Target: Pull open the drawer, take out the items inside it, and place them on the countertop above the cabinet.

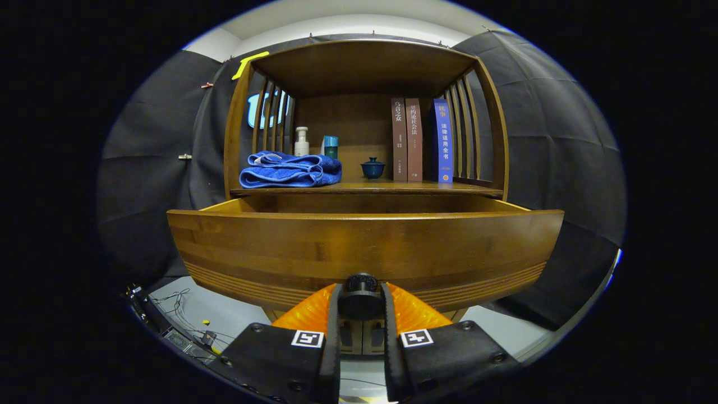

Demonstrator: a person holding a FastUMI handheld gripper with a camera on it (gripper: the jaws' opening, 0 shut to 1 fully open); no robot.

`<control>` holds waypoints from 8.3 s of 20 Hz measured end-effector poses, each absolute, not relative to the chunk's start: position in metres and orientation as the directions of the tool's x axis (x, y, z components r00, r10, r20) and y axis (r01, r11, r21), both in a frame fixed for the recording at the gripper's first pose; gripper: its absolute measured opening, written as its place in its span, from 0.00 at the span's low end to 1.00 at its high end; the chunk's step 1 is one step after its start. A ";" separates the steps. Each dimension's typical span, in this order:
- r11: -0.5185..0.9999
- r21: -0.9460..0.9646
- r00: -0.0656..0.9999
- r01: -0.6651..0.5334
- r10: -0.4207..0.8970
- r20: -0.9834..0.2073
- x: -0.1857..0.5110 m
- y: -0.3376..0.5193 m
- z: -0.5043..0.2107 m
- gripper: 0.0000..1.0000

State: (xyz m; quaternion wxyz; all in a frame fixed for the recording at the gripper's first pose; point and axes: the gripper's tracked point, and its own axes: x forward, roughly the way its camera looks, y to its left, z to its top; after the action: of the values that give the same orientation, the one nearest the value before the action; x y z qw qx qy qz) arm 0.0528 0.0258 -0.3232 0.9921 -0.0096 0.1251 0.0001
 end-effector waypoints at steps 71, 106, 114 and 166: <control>0.998 -0.031 0.553 0.062 -0.061 -0.831 0.197 0.027 -0.323 0.17; 0.999 -0.005 0.663 -0.038 0.022 -0.749 0.342 0.030 -0.221 0.18; 0.999 0.009 0.664 -0.032 0.028 -0.747 0.345 0.029 -0.230 0.42; 0.998 -0.048 0.979 -0.031 0.021 -0.202 0.037 0.038 -0.309 1.00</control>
State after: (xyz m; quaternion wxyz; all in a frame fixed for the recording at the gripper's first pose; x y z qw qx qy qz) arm 0.0373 0.0384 -0.3088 0.9945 -0.0254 0.1010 0.0131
